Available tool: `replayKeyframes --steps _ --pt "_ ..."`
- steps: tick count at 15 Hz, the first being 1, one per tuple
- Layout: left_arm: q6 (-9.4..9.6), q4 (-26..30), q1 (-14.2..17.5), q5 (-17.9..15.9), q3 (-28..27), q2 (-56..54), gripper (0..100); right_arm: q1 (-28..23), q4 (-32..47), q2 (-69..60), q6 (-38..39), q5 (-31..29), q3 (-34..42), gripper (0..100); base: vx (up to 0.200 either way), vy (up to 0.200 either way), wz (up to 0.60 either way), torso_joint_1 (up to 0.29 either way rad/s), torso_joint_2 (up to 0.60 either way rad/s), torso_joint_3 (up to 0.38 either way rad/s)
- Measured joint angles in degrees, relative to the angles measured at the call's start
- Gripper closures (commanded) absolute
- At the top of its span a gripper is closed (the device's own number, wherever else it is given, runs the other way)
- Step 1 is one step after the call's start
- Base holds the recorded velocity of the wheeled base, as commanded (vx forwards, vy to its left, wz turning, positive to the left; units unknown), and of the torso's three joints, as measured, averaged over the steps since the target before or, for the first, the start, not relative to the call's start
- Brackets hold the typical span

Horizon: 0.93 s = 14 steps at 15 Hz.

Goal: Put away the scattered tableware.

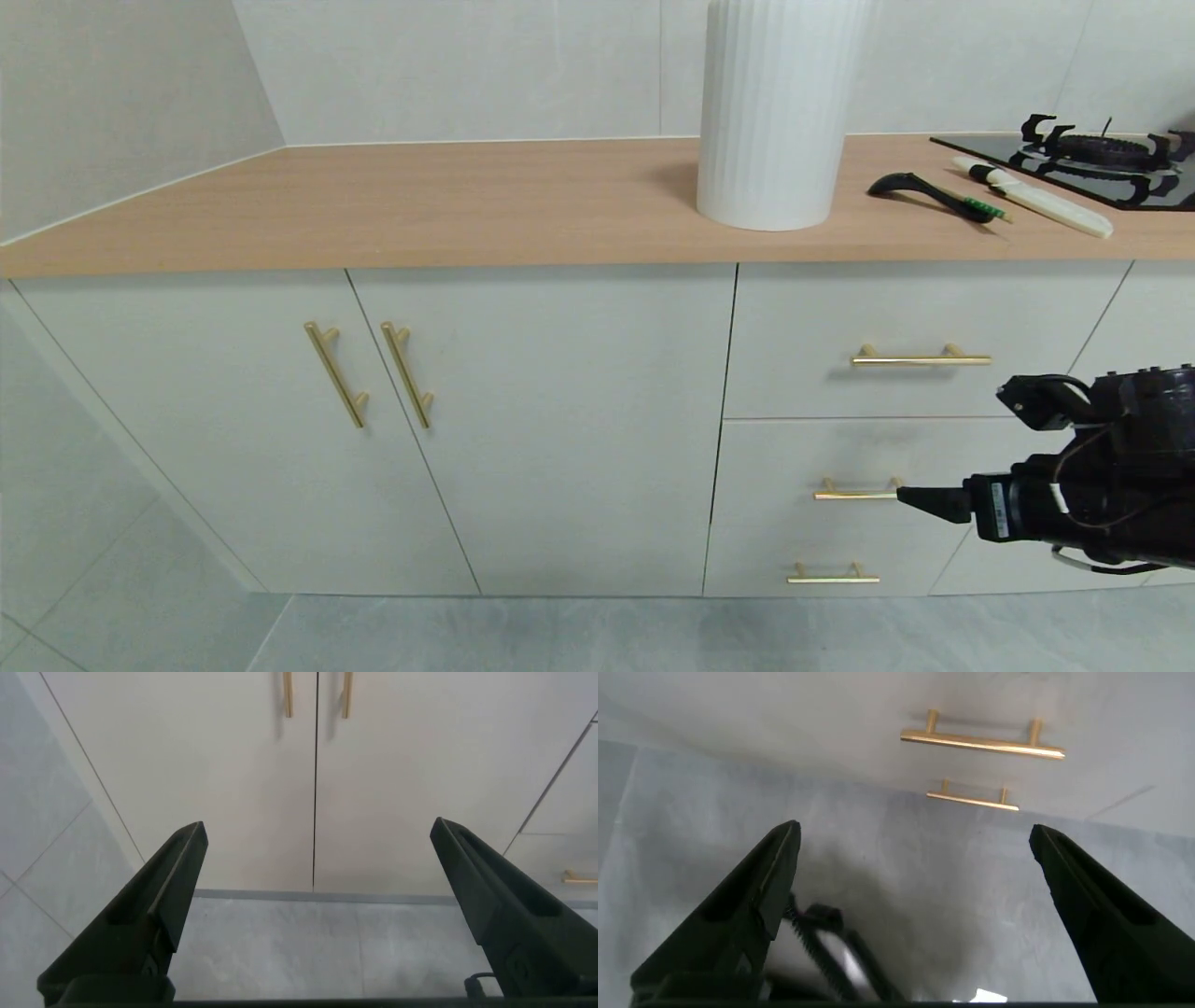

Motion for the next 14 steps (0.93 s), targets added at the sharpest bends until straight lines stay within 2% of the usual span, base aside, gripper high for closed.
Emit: replayKeyframes --steps 3,7,12,14 --pt "0.00 0.0 0.0 0.0 0.0 0.0 0 0.7 -9.7 8.5 -0.1 -2.4 1.1 0 0.000 0.000 0.00 0.000 0.00 0.000" --pt "0.00 0.0 0.0 0.0 0.0 0.0 0 1.5 -24.8 18.4 0.1 -14.6 2.0 0 0.000 0.000 0.00 0.000 0.00 0.000" --pt "0.00 0.0 0.0 0.0 0.0 0.0 0 2.4 -33.8 26.4 2.6 -18.2 1.4 0 0.000 0.000 0.00 0.000 0.00 0.000" --pt "0.00 0.0 0.0 0.0 0.0 0.0 0 2.5 -36.5 29.5 2.7 -22.6 0.0 0 0.000 0.000 0.00 0.000 0.00 0.000"
